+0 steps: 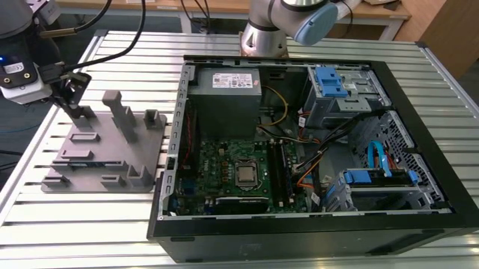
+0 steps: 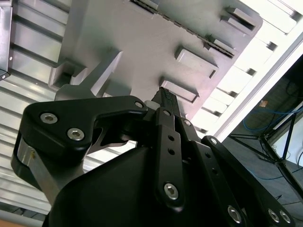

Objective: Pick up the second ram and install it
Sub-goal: 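Reach for the second ram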

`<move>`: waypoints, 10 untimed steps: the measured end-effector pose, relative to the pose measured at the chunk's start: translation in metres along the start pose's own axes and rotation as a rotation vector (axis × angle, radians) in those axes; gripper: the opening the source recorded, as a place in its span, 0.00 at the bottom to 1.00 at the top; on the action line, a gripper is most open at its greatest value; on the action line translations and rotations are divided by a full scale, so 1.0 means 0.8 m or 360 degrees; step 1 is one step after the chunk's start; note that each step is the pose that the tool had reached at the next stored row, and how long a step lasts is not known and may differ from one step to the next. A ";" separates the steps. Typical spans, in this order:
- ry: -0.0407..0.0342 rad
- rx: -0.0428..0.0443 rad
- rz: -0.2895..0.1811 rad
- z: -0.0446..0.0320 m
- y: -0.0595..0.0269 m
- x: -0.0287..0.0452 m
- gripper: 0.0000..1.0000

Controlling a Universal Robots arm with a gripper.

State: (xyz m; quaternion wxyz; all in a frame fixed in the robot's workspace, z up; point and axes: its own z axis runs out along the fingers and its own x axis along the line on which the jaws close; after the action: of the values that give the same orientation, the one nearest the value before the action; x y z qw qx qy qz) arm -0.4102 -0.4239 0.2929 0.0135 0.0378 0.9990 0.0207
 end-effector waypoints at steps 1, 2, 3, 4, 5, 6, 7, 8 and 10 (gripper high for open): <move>0.0000 0.0000 0.0000 0.0006 0.000 0.0000 0.11; 0.0000 0.0000 0.0000 0.0011 0.000 0.0000 0.11; 0.0000 0.0000 0.0000 0.0017 0.000 0.0000 0.11; 0.0000 0.0000 0.0000 0.0022 0.000 0.0000 0.11; 0.0000 0.0000 0.0000 0.0027 -0.001 0.0001 0.11; 0.0000 0.0000 0.0000 0.0030 -0.001 0.0001 0.11; 0.0000 0.0000 0.0000 0.0034 -0.001 0.0000 0.11; 0.0000 0.0000 0.0000 0.0040 -0.001 0.0001 0.11; 0.0000 0.0000 0.0000 0.0057 -0.001 0.0000 0.11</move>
State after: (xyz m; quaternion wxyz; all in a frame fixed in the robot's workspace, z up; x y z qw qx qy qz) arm -0.4101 -0.4247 0.2883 0.0136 0.0378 0.9990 0.0208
